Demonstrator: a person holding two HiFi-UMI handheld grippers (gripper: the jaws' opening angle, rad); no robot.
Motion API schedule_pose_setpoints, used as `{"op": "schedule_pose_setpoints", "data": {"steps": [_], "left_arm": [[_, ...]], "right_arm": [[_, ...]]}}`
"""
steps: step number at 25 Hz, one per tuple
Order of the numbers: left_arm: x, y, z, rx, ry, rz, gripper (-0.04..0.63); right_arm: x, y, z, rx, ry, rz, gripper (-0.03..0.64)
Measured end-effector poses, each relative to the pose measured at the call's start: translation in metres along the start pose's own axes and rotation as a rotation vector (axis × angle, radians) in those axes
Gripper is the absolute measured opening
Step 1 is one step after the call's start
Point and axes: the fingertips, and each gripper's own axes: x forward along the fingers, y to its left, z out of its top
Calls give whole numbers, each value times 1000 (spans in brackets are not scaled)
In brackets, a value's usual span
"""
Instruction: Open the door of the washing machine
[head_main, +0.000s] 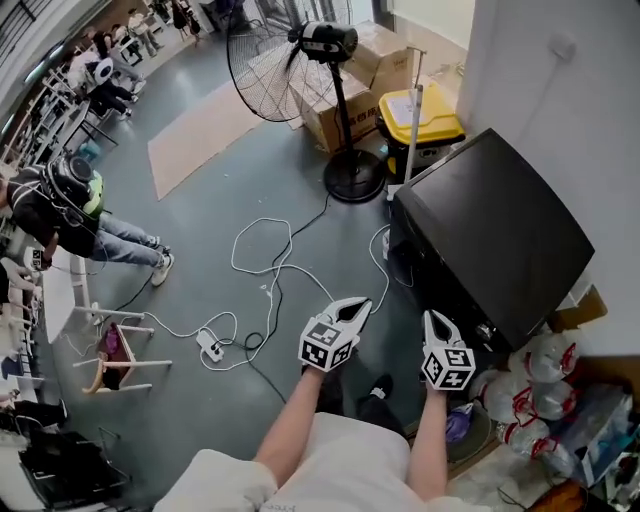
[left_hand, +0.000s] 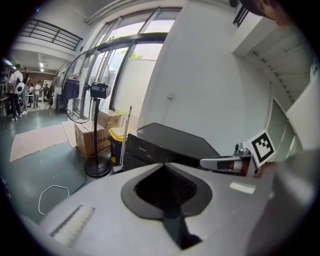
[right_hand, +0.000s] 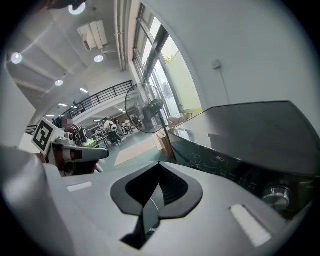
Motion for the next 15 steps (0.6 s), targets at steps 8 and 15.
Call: {"op": "schedule_pose_setpoints", "data": {"steps": [8, 15], "left_arm": [[58, 55, 18, 68, 61, -175, 57], [128, 128, -2, -14, 108, -301, 57]], "right_arm": [[61, -7, 23, -161, 108, -123, 2], [141, -23, 1, -330, 320, -241, 2]]}}
